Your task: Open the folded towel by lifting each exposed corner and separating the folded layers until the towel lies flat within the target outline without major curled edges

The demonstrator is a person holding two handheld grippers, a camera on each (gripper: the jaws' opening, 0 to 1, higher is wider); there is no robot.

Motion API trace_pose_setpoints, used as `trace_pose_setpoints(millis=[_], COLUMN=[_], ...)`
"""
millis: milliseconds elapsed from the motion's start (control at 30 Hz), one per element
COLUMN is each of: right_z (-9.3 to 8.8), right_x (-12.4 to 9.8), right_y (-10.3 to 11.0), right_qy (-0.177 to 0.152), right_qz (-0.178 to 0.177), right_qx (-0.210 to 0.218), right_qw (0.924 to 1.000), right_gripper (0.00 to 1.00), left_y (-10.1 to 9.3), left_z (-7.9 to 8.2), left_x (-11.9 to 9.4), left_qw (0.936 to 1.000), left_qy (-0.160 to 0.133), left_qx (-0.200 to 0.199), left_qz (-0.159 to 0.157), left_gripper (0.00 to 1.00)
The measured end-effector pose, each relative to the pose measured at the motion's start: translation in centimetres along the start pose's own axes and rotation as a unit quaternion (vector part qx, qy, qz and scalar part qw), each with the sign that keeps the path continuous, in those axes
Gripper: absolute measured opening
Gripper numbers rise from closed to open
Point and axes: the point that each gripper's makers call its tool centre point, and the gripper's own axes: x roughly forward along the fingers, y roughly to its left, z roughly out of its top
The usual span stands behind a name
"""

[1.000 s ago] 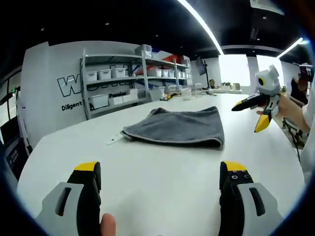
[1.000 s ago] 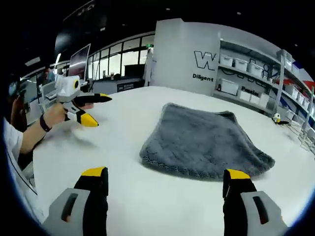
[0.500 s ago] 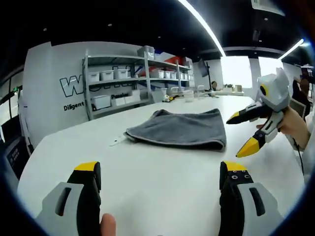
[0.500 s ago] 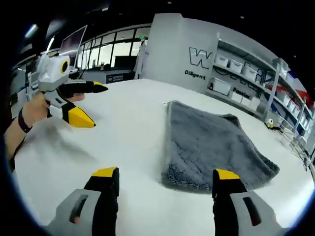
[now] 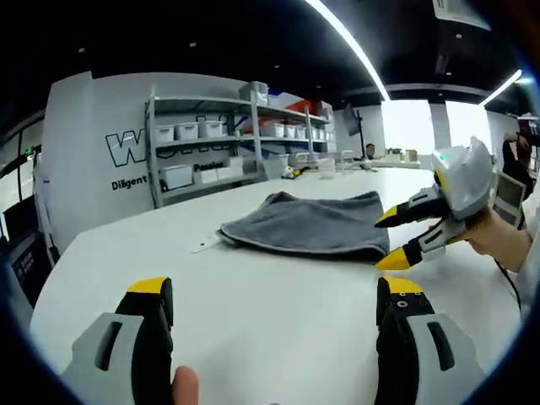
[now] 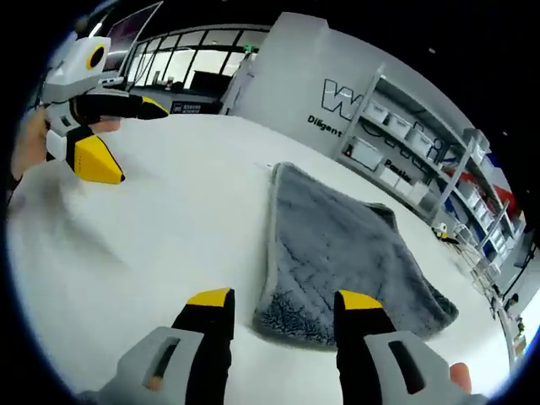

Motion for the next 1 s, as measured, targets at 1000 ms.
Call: trace_pose_setpoints(millis=[1000], right_z=[-6.3], right_x=[-6.9], right_y=[-8.3], right_qy=[0.05], right_qz=[-0.034], right_qx=[-0.064], right_qw=[0.9961], right_gripper=[0.0], left_y=[-0.2], left_z=[-0.2], left_x=[0.2], left_qw=[1.0], left_qy=[0.006], left_qx=[0.002], left_qz=[-0.004], left_gripper=[0.99])
